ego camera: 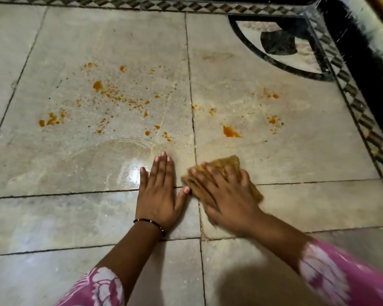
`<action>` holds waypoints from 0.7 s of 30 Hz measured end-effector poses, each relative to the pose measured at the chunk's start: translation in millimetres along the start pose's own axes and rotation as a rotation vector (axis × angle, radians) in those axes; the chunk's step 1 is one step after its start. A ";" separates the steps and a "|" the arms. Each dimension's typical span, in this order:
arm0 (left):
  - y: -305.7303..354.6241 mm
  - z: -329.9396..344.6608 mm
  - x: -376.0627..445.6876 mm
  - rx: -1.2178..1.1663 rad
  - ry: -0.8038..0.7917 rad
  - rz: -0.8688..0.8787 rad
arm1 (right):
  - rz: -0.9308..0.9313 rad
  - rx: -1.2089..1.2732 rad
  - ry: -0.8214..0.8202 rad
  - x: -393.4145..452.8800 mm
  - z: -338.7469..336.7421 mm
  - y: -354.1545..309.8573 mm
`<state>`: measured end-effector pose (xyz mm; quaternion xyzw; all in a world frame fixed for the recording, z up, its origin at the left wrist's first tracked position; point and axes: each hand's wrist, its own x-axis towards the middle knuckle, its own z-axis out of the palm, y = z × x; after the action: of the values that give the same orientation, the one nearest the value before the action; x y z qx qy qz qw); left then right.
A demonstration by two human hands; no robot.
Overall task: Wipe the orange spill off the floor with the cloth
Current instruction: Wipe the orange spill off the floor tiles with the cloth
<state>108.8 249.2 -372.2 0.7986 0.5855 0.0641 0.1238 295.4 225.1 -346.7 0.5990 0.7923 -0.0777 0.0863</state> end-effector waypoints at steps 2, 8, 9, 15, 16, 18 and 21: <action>1.0 3.8 1.1 0.022 -0.009 0.009 | -0.038 -0.037 -0.003 -39.4 12.8 21.8; 2.6 8.2 3.6 0.034 -0.002 0.003 | 0.452 0.080 0.102 -40.1 6.5 131.8; 2.9 7.4 3.2 0.034 -0.008 -0.002 | 0.563 0.101 0.132 -20.0 2.3 136.6; 4.7 4.1 4.2 0.056 -0.041 -0.008 | 0.395 0.094 0.070 80.0 -23.5 73.4; 5.2 4.6 4.4 0.058 -0.040 -0.010 | 0.337 0.078 0.050 78.8 -21.9 55.6; 6.2 4.9 4.4 0.058 -0.042 -0.008 | 0.231 0.070 0.053 54.8 -13.4 25.9; 6.2 5.8 3.5 0.042 -0.029 -0.013 | 0.146 0.094 0.069 -3.2 4.0 27.3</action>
<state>117.0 250.1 -376.2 0.7980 0.5900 0.0395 0.1160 322.8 228.5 -350.4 0.6610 0.7444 -0.0875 0.0360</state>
